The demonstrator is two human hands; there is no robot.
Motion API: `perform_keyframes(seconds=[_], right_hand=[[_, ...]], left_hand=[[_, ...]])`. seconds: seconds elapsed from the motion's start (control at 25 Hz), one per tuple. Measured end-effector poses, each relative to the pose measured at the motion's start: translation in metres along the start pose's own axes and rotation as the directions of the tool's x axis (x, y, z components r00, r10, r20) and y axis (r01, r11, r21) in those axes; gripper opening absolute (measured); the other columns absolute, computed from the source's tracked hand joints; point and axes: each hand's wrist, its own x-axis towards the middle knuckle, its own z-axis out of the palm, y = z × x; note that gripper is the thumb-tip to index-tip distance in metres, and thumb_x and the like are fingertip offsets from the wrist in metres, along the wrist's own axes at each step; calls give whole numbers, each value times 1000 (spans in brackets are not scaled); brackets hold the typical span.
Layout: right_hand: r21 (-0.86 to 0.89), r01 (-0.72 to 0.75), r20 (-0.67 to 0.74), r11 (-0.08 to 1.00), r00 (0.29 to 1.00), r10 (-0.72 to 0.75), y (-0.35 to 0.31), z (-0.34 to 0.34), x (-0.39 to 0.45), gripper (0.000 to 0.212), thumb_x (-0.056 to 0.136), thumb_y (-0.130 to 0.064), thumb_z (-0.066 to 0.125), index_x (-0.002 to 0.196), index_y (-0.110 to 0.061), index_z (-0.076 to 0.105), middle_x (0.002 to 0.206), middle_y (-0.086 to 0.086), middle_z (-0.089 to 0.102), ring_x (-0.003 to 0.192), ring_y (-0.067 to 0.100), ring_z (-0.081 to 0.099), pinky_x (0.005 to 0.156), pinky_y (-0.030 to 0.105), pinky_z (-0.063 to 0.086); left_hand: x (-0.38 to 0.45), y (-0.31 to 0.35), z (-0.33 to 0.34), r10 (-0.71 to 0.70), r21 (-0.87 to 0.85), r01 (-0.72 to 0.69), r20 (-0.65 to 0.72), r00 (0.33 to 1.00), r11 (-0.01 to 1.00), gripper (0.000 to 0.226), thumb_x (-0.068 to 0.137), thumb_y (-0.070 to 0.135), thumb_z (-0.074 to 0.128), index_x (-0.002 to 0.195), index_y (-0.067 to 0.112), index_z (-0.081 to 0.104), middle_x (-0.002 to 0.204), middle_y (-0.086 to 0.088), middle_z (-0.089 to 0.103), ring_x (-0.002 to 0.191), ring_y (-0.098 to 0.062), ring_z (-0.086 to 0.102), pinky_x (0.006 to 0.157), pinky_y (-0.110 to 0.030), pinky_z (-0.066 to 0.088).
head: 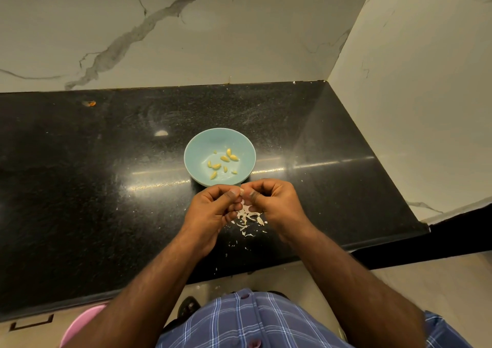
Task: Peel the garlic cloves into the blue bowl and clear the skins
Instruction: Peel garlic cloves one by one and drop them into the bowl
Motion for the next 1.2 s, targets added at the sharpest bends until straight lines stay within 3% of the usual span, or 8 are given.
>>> perform_keyframes(seconds=[0.16, 0.36, 0.48, 0.56, 0.72, 0.92, 1.08, 1.2], right_hand=[[-110, -64, -59, 992, 997, 58, 7, -7, 0, 8, 94, -10, 70, 91, -14, 77, 84, 9, 77, 79, 20, 73, 81, 47, 61], [-404, -17, -78, 914, 997, -16, 7, -18, 2, 16, 93, -29, 72, 82, -21, 78, 74, 4, 72, 72, 18, 69, 75, 46, 59], [-409, 7, -67, 913, 997, -38, 3, -22, 2, 3, 84, -20, 82, 85, -22, 79, 77, -4, 75, 75, 8, 72, 77, 34, 62], [-418, 14, -52, 909, 998, -39, 2, -23, 2, 12, 84, -15, 82, 91, -25, 78, 81, -7, 76, 79, 5, 72, 81, 30, 62], [-572, 51, 5, 819, 998, -58, 0, -21, 2, 12, 94, -26, 71, 104, -24, 79, 85, -16, 73, 81, 0, 68, 75, 21, 55], [-569, 51, -40, 821, 995, -90, 0, -22, -1, 7, 82, -24, 84, 82, -23, 77, 74, -9, 72, 71, 3, 68, 67, 20, 56], [-590, 77, -2, 804, 995, -96, -3, -21, -3, 9, 96, -26, 69, 100, -24, 77, 82, -13, 74, 78, -3, 66, 70, 14, 49], [-597, 94, 21, 797, 995, -102, -2, -20, -6, 11, 92, -24, 74, 102, -22, 79, 92, -12, 75, 85, -1, 67, 80, 22, 56]], left_hand=[[0, -1, -1, -47, -32, 46, -35, 998, 998, 4, 94, 12, 68, 96, 10, 71, 96, -14, 75, 82, -19, 72, 65, -23, 56], [2, 1, -2, -95, -36, 94, -39, 995, 995, 9, 96, 10, 64, 103, 5, 68, 106, -15, 77, 93, -24, 76, 72, -26, 60], [2, 1, -2, -99, -44, 97, -51, 994, 994, 6, 96, 7, 63, 100, 7, 68, 105, -18, 77, 90, -23, 76, 76, -28, 58], [3, 1, -3, -104, -50, 101, -62, 993, 994, 7, 94, 6, 65, 100, 7, 69, 103, -19, 76, 89, -22, 75, 79, -30, 57], [4, 0, -3, -100, -45, 97, -62, 993, 994, 11, 94, 5, 65, 105, 7, 70, 104, -18, 77, 93, -24, 74, 85, -34, 56], [4, -2, -6, -101, -39, 99, -60, 993, 994, 15, 96, 8, 65, 110, 7, 71, 107, -16, 77, 95, -23, 75, 80, -31, 59], [4, -4, -8, -98, -15, 97, -60, 993, 995, 17, 98, 10, 63, 113, 9, 71, 108, -14, 77, 100, -24, 74, 78, -30, 58], [3, -5, -9, -94, 3, 94, -54, 994, 996, 17, 98, 12, 63, 113, 10, 72, 111, -13, 76, 103, -22, 73, 80, -31, 57]])
